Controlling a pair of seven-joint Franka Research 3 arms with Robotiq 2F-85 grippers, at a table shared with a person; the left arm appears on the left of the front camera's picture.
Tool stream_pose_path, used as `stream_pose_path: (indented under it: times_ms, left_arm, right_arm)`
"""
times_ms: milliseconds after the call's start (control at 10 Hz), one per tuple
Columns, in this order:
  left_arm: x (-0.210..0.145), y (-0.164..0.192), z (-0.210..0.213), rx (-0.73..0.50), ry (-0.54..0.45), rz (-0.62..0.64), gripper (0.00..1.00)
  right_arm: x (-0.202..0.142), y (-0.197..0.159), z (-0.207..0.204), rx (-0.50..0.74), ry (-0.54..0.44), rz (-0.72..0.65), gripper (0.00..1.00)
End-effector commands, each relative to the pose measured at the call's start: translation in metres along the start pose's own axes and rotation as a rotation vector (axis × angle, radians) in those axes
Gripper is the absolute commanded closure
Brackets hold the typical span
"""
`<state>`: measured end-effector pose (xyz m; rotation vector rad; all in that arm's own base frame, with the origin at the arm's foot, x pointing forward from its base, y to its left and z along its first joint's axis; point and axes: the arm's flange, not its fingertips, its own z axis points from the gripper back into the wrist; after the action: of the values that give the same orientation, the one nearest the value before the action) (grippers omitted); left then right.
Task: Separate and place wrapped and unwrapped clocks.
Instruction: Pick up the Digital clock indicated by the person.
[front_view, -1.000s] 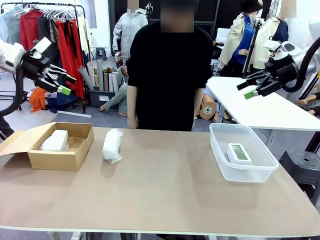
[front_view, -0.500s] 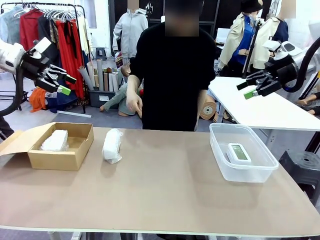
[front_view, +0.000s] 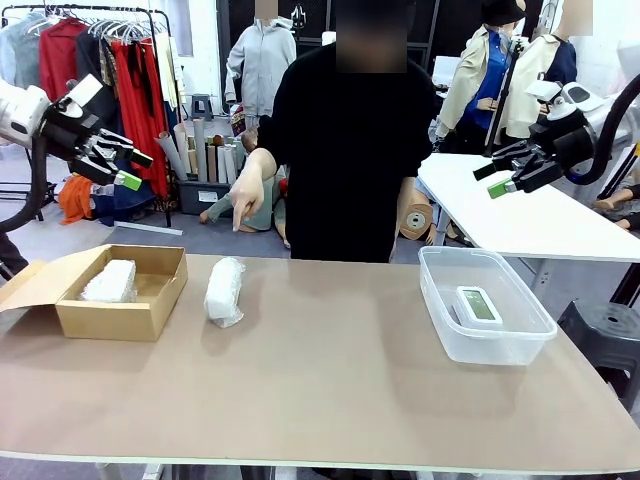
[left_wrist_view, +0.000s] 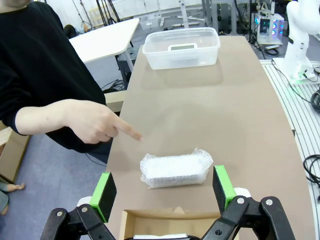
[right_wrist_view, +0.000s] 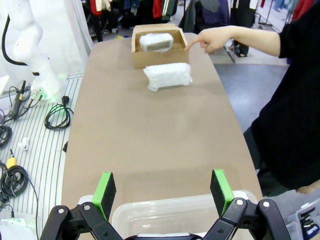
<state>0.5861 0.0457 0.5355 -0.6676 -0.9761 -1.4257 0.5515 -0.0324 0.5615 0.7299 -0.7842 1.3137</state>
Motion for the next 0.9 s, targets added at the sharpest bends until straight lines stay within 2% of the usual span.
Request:
stream_pose_path:
  times_ms: [0, 800]
  left_arm:
    - [-0.0001, 0.0, -0.0004, -0.001, -0.002, 0.0, 0.0]
    - [-0.0001, 0.0, -0.0004, -0.001, -0.002, 0.0, 0.0]
  right_arm:
    - [0.0017, 0.0003, 0.0007, -0.002, -0.003, 0.003, 0.0]
    - [0.0017, 0.0003, 0.0007, -0.002, -0.003, 0.003, 0.0]
